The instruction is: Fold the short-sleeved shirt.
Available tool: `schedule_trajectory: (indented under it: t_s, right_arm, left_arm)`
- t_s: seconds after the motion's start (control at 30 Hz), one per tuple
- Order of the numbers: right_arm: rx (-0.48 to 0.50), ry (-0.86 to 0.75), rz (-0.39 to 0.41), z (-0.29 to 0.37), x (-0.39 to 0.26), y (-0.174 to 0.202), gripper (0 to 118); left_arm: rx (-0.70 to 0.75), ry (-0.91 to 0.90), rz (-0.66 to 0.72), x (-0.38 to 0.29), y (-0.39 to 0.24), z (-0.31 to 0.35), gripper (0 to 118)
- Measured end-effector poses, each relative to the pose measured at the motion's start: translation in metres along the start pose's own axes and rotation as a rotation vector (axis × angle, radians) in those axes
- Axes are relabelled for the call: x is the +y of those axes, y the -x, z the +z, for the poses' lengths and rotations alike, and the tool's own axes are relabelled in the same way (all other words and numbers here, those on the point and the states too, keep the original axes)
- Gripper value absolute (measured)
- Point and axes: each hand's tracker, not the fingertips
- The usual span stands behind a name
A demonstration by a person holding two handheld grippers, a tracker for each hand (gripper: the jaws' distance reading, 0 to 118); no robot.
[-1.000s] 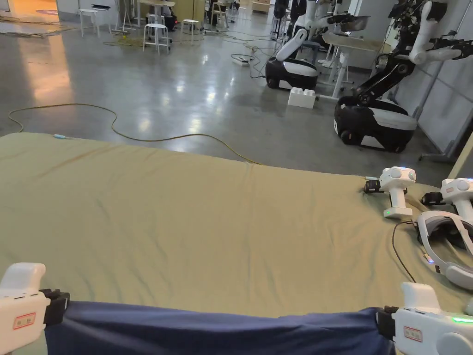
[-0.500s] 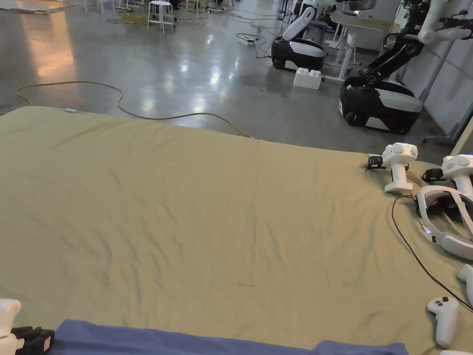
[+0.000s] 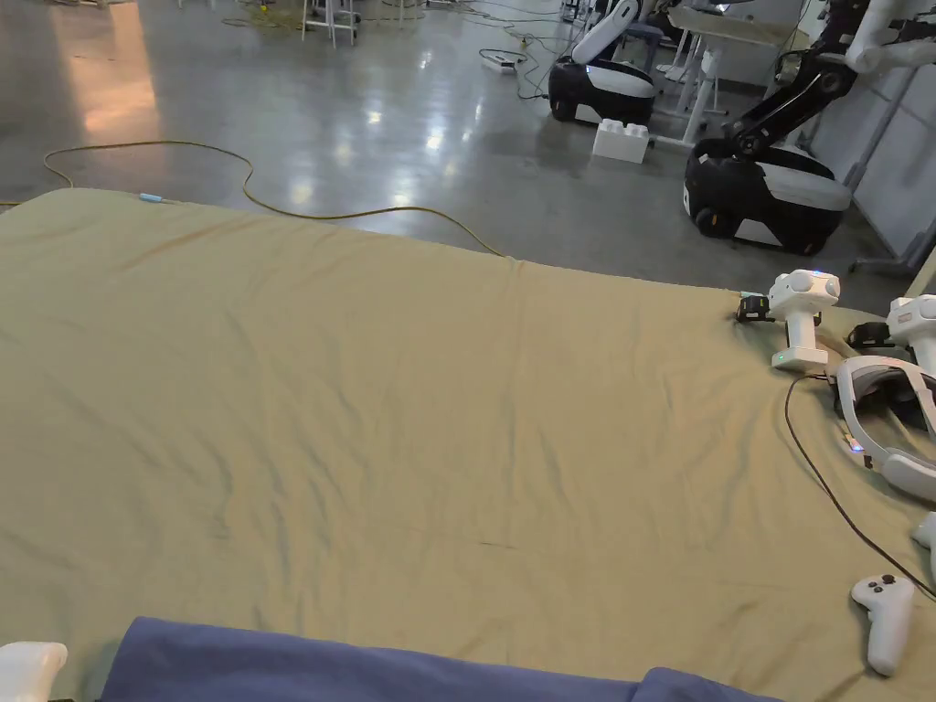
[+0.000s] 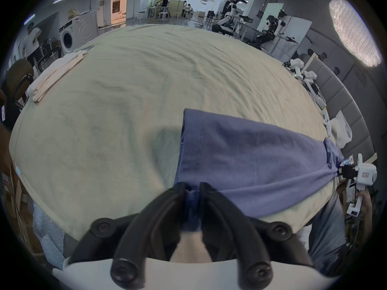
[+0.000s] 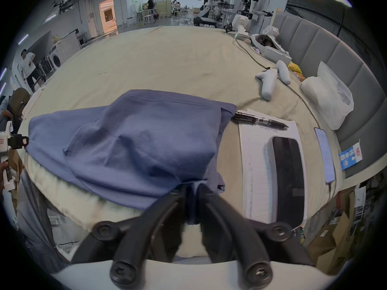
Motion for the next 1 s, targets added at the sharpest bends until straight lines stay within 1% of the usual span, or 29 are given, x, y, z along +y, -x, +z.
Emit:
schedule_trajectory:
  t_s: [0.07,0.1,0.17,0.23,0.3,0.43,0.6,0.7,0.73,0.87,0.9,0.93,0.97,1.0]
  right_arm:
    - [-0.046,-0.013,0.010,0.003,0.004,-0.002,62]
    - [-0.072,-0.042,0.020,0.011,0.008,-0.001,64]
    - [-0.093,-0.114,0.020,0.034,0.020,0.003,65]
    - [-0.122,-0.208,0.020,0.056,0.036,0.011,65]
    - [-0.142,-0.302,-0.002,0.067,0.049,0.015,65]
    - [-0.092,-0.518,-0.061,0.088,0.080,0.040,65]
    - [-0.069,-0.783,-0.074,0.110,0.118,0.095,65]
    - [-0.066,-0.875,-0.107,0.112,0.139,0.120,65]
    - [-0.063,-0.898,-0.106,0.112,0.145,0.126,65]
    - [-0.052,-0.918,-0.108,0.107,0.163,0.144,64]
    - [-0.039,-0.920,-0.113,0.106,0.166,0.146,59]
    - [-0.033,-0.920,-0.121,0.105,0.167,0.148,48]
    - [-0.028,-0.921,-0.121,0.103,0.167,0.149,24]
    - [-0.029,-0.922,-0.125,0.102,0.168,0.151,7]
  left_arm:
    - [-0.012,-0.021,0.013,0.005,-0.004,0.005,52]
    - [0.017,-0.047,0.012,0.009,-0.009,0.009,57]
    - [0.049,-0.107,-0.021,0.016,-0.019,0.018,57]
    - [0.036,-0.165,-0.035,0.028,-0.030,0.027,57]
    - [0.002,-0.233,-0.045,0.039,-0.044,0.037,57]
    - [0.002,-0.394,-0.109,0.062,-0.074,0.046,57]
    - [0.048,-0.613,-0.172,0.089,-0.123,0.059,57]
    - [0.075,-0.719,-0.212,0.097,-0.154,0.071,57]
    - [0.082,-0.740,-0.216,0.100,-0.162,0.074,57]
    - [0.061,-0.809,-0.197,0.108,-0.176,0.082,54]
    - [0.060,-0.830,-0.191,0.108,-0.179,0.085,52]
    - [0.063,-0.856,-0.185,0.109,-0.180,0.087,46]
    - [0.068,-0.869,-0.179,0.109,-0.181,0.089,38]
    - [0.081,-0.883,-0.173,0.109,-0.183,0.092,29]
